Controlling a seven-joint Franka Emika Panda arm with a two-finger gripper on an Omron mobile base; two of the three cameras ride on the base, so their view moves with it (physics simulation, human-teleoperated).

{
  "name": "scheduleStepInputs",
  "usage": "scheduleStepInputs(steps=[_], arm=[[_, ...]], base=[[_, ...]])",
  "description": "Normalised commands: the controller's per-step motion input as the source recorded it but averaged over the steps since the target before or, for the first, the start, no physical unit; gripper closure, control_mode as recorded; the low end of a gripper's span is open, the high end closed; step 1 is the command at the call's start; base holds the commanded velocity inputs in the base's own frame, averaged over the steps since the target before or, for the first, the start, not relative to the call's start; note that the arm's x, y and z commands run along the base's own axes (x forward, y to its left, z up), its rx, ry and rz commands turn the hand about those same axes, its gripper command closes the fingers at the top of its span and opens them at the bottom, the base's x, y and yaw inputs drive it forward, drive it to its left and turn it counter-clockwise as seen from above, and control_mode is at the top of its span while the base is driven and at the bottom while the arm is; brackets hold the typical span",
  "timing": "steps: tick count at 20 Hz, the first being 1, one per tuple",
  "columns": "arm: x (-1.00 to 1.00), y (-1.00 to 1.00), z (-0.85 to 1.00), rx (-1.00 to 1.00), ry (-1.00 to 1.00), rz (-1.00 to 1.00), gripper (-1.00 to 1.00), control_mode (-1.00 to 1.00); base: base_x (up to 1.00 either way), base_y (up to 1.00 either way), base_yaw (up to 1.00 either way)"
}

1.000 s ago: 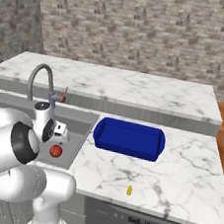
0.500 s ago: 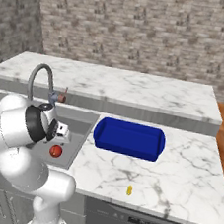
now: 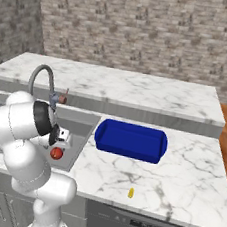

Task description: Pick up all produce items and place them in the sink. Turn on the sink faucet to wash them. Then turn the sink off and put them in the tray.

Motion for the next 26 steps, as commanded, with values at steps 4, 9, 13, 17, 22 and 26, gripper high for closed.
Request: scheduleStepInputs(steps=[4, 9, 13, 17, 22, 26], arm=[[0.07, 0.02, -0.23, -0.02, 0.02, 0.0, -1.0, -1.0], [0.15, 0.02, -0.28, -0.02, 0.01, 0.0, -1.0, -1.0], [0.14, 0.03, -0.28, -0.02, 0.01, 0.0, -1.0, -1.0], [0.19, 0.06, -0.26, -0.02, 0.0, 0.0, -1.0, -1.0], [0.16, 0.13, -0.18, 0.0, 0.0, 0.0, -1.0, -1.0], [0.06, 0.11, -0.24, 0.0, 0.0, 0.0, -1.0, -1.0]], base=[[0.0, 0.0, 0.0], [0.0, 0.0, 0.0], [0.0, 0.0, 0.0], [0.0, 0.0, 0.0], [0.0, 0.0, 0.0], [0.0, 0.0, 0.0]])
